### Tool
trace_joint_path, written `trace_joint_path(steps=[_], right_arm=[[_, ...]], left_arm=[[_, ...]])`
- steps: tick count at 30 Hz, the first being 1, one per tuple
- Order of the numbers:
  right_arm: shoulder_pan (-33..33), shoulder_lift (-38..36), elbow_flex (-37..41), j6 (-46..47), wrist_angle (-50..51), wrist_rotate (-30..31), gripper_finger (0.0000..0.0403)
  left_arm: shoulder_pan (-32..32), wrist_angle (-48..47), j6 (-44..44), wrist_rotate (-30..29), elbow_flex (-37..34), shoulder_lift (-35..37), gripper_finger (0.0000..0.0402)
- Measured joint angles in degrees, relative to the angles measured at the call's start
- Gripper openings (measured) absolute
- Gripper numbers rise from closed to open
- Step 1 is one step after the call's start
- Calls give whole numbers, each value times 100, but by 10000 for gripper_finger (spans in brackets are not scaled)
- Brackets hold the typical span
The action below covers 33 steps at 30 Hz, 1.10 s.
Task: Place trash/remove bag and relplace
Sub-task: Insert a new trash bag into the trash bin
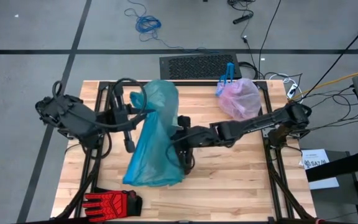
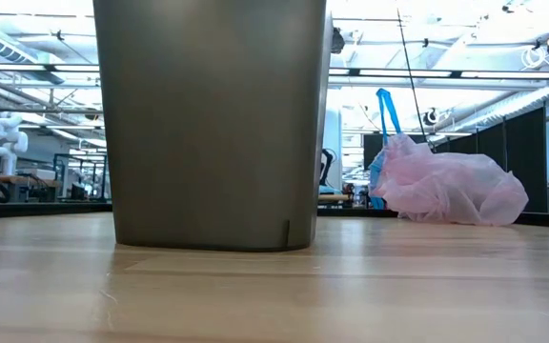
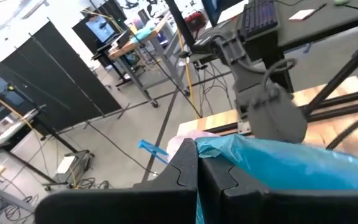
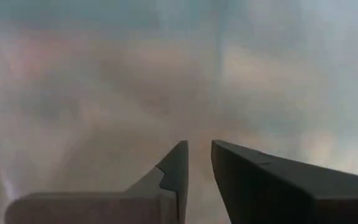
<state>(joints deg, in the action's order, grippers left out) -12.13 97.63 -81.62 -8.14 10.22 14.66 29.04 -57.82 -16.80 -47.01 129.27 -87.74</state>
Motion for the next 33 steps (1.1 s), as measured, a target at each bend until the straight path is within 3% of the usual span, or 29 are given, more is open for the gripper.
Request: trace_joint_path(steps=[9,17,21,27,33], right_arm=[[-289,-393,-920,165,1727,272,53],[-1049,-921,-1097,17,1479,90,46],[-1366,-562,-1100,-357,966,-126,25],[-1081,307,-1078,-381,560,-89,3],[-591,467,-1080,169,836,581,1]], left_arm=[[152,-30,143,-26,-117,0,0],[149,-85,193,-197,-301,-2,0],[149,-116,246,-257,-308,-4,0],[149,-119,380,-258,-308,-2,0],[151,-153,455,-258,-308,-50,0]])
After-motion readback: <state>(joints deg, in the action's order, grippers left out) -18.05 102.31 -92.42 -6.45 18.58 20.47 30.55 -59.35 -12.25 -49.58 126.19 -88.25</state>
